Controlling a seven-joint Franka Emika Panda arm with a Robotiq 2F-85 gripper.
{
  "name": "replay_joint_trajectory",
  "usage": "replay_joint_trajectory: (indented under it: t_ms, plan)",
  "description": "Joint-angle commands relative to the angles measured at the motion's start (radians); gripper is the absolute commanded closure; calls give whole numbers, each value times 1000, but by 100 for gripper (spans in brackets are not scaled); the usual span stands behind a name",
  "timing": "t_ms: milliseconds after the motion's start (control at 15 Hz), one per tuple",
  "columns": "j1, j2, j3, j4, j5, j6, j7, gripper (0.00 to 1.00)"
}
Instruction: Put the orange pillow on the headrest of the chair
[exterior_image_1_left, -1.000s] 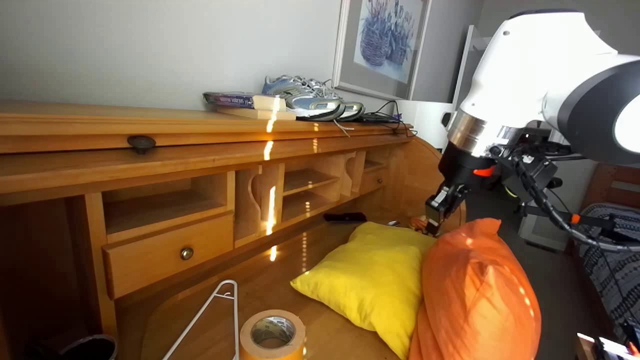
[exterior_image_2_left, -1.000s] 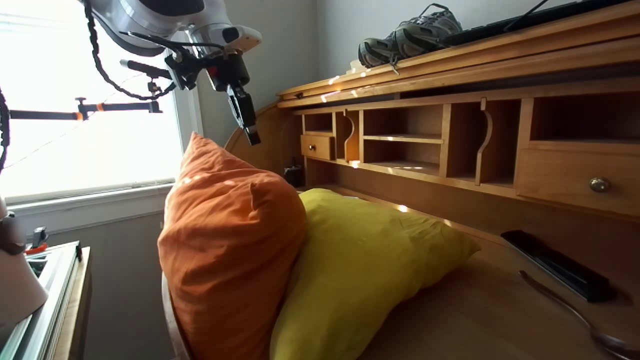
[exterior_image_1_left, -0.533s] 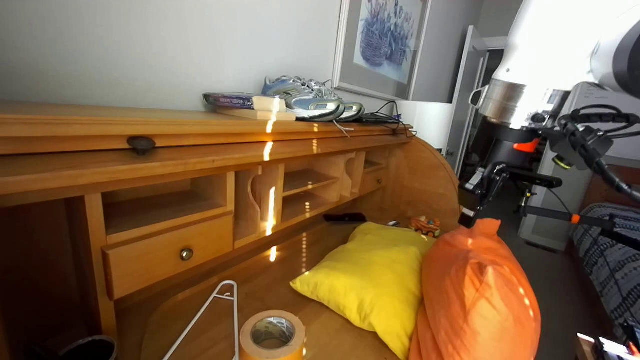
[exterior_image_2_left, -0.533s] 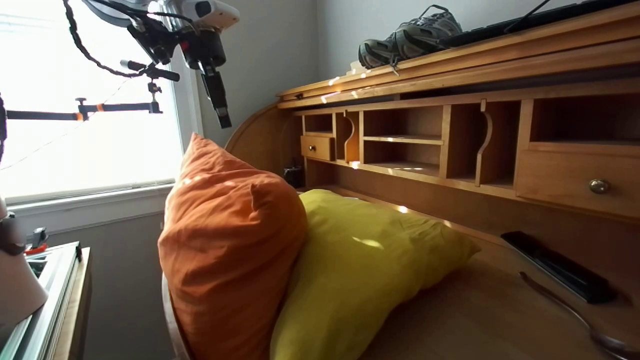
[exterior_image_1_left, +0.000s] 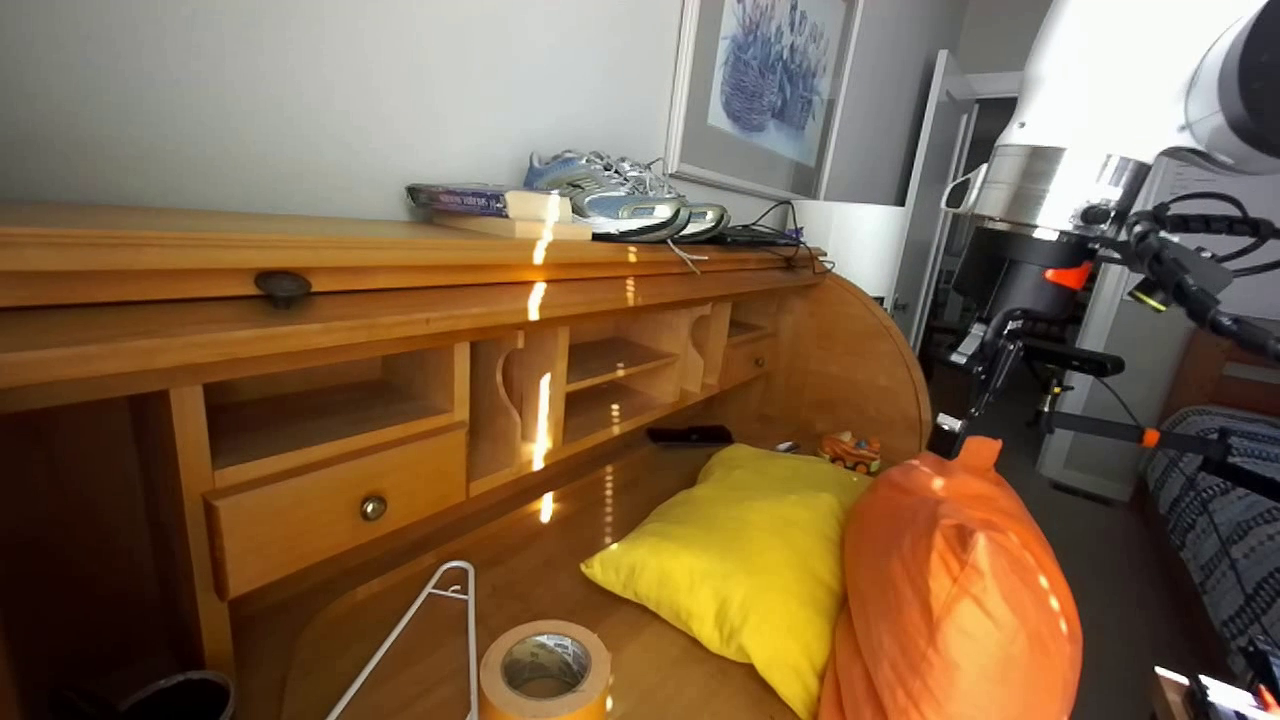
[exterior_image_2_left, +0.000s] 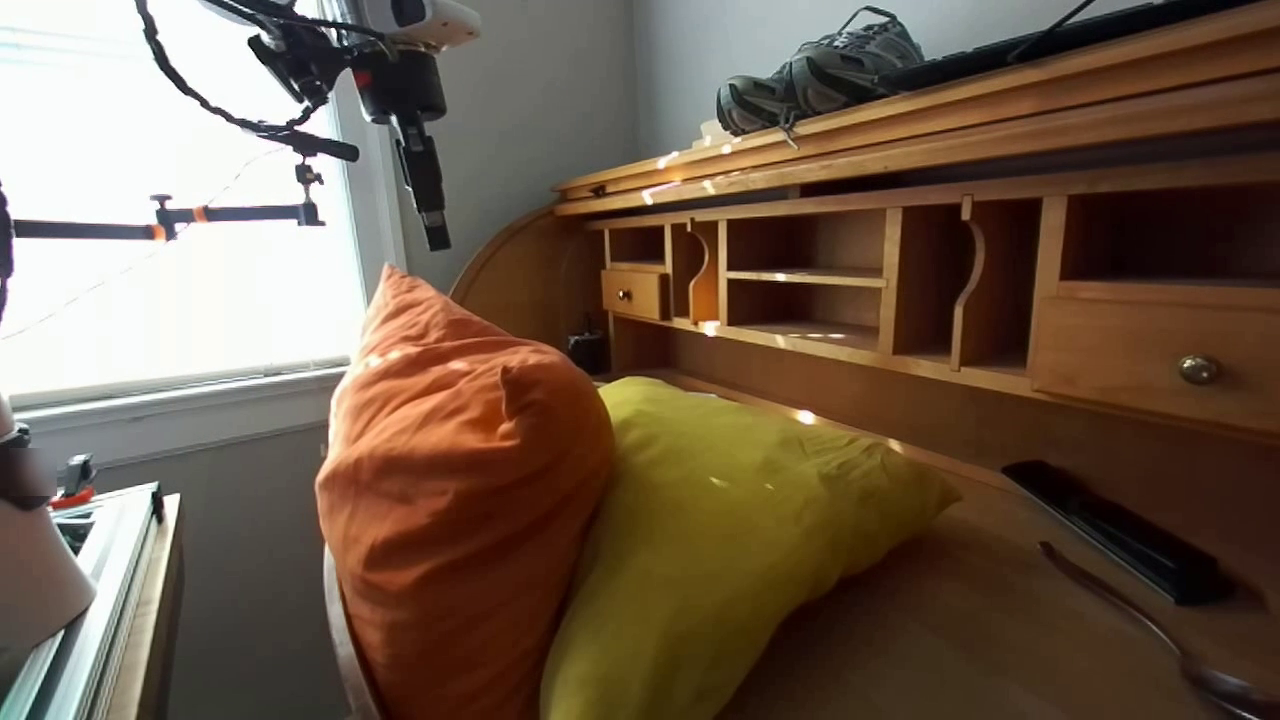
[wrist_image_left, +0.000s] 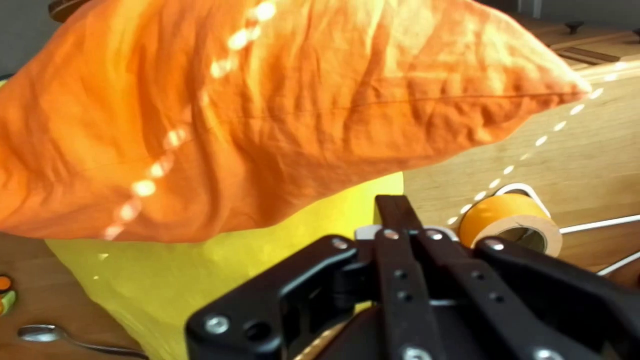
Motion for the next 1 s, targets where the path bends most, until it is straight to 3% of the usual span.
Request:
replay_joint_trajectory:
  t_ms: [0,400,667,933]
  plan:
    - [-10,98,-57,1,94,39,-132,100]
    - [-13,264,-128,-7,215,36,-297,100]
    - [-14,405,-127,-6,220,97,-388,100]
    - [-24,539,-121,-5,219,87,-458,100]
